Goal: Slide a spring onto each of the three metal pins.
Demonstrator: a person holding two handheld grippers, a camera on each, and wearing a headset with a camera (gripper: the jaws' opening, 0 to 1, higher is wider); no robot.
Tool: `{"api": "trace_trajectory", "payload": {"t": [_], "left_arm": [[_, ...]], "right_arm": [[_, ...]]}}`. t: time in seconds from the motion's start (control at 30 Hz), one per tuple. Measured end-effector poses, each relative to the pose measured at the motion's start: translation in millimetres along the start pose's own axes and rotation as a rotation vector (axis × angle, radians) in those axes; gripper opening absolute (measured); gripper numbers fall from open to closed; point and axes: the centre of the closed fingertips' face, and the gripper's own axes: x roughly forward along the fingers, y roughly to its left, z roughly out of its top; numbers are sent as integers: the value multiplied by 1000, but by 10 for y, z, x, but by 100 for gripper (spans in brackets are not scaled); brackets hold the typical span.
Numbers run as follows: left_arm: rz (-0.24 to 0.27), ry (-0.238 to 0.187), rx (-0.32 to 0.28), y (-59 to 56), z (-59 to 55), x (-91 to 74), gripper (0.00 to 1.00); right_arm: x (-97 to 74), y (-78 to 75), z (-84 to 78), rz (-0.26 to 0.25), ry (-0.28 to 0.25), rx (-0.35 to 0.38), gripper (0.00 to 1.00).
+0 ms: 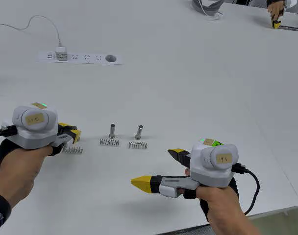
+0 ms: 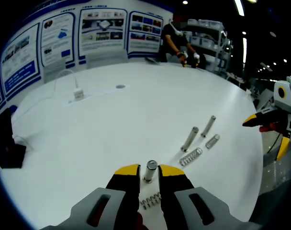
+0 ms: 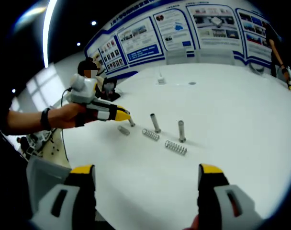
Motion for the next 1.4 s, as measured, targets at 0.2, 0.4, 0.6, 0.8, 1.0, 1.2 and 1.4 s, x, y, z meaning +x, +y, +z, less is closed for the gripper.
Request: {"api": "trace_trajectory", "payload": {"t": [0.2,0.4,0.6,0.8,1.0,1.2,1.4], "left_arm": [[6,9,-30,19,-47,-59,28],[-6,29,-29,29,-168,-156,33],[1,32,-16,80,-236,-258,39],[-2,8,-32,119,-280,-378,46],[-1,15,2,135,-358,-515,54],[-7,11,18,141,-396,-628,58],[-8,4,37,134,-407,-726,63]], "right_arm": [[5,24,10,9,-5,6,91],[33,37,27,12,-8,8,91],[60,65,26,19,-5,6,91],[88,87,-1,29,10,0,91],[123,75,-6,32,13,3,91],[170,89,-35,35,21,9,91],[196,108,-22,39,22,9,91]]}}
